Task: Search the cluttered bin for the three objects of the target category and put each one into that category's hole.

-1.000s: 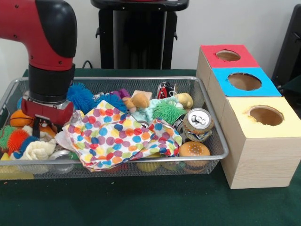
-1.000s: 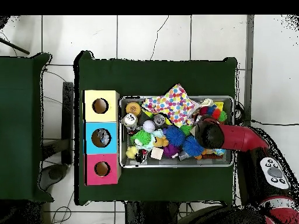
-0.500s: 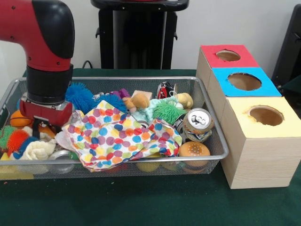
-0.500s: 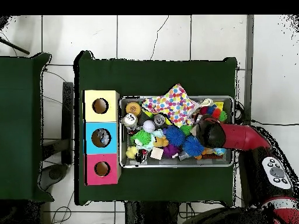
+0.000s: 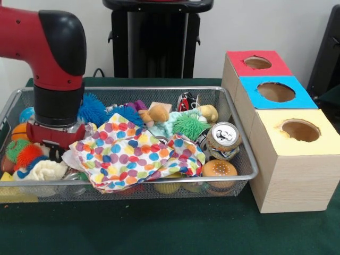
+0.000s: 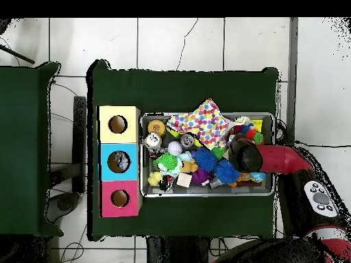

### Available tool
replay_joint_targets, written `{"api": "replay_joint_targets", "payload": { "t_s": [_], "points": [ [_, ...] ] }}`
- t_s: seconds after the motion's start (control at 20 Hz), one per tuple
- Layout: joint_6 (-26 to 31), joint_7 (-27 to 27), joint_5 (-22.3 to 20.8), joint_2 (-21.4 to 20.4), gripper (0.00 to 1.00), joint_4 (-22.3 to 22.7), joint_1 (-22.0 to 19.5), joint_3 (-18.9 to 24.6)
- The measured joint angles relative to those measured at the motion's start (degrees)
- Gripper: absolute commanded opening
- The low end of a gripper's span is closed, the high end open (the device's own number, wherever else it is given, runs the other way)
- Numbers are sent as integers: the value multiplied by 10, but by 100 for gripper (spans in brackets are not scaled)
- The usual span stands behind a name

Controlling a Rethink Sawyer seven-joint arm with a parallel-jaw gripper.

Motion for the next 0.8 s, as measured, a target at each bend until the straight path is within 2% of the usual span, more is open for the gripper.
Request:
{"api": "replay_joint_targets", "payload": {
  "t_s": [0.15, 0.3, 0.45, 0.5, 0.55, 0.7, 0.8],
  "points": [
    [0, 0, -5, -1, 0, -1, 6, -2],
    [0, 0, -6, -8, 0, -1, 28, -18],
    [19, 0, -4, -26, 0, -1, 75, -48],
    [31, 0, -1, -33, 0, 0, 89, -56],
    [65, 0, 6, -49, 0, 0, 122, -74],
    [113, 0, 18, -68, 0, -1, 159, -92],
    [170, 0, 30, -89, 0, -5, 198, -110]
  ]
}}
